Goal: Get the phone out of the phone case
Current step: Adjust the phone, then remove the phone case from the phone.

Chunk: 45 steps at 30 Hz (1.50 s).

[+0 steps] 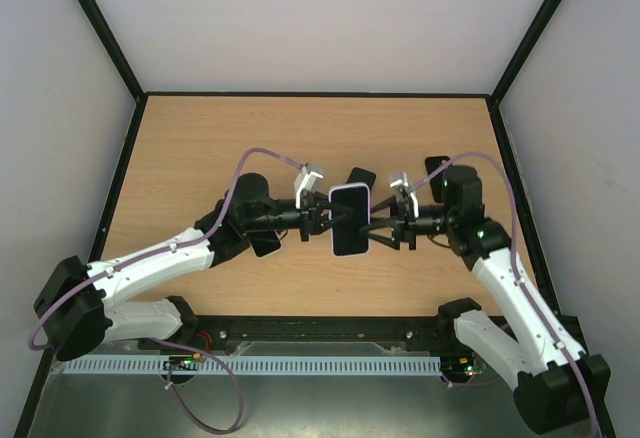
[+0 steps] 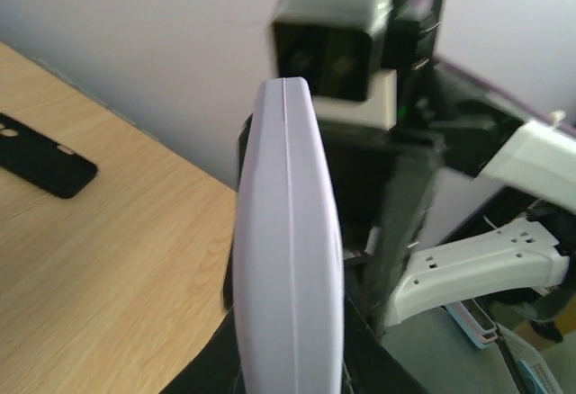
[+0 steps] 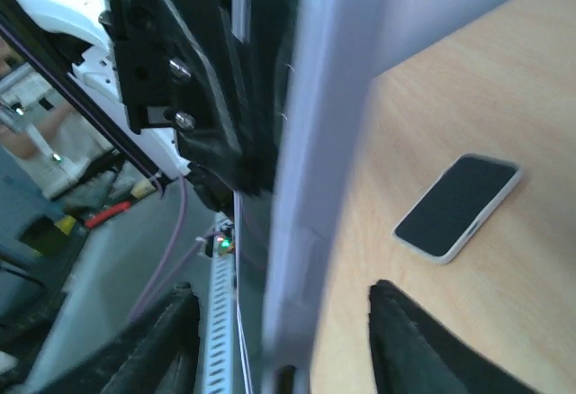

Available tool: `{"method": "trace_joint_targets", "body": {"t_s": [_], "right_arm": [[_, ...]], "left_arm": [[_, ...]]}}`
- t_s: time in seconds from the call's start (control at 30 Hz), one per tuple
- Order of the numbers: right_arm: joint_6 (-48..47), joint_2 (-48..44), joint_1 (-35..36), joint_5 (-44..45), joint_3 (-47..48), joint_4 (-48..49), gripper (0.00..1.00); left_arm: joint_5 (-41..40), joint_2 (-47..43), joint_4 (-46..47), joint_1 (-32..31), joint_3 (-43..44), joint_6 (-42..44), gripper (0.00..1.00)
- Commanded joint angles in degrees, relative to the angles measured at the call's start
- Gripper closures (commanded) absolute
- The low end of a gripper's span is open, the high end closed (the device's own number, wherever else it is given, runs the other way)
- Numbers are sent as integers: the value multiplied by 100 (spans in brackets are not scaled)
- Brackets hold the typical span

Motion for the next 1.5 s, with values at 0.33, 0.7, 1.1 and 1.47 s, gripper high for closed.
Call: {"method": "trace_joint_targets", "body": {"t_s": [0.33,0.7,1.1,1.47], "right_arm": [[-4458,930,68,891,1868,-3862,14],[-5374,425,392,772,1693,-4240,38],[-5211,350,807,606,1672,-4034,65],[-6492,293,827,1383,1822,-4562,74]], "left_arm": [[1441,-180,-1070,994,1135,328,98],[2292,269,255,790,1096,-404,98],[2370,598,188,438,1431,-471,98],[3052,834,373,360,1665,-1158,98]]}}
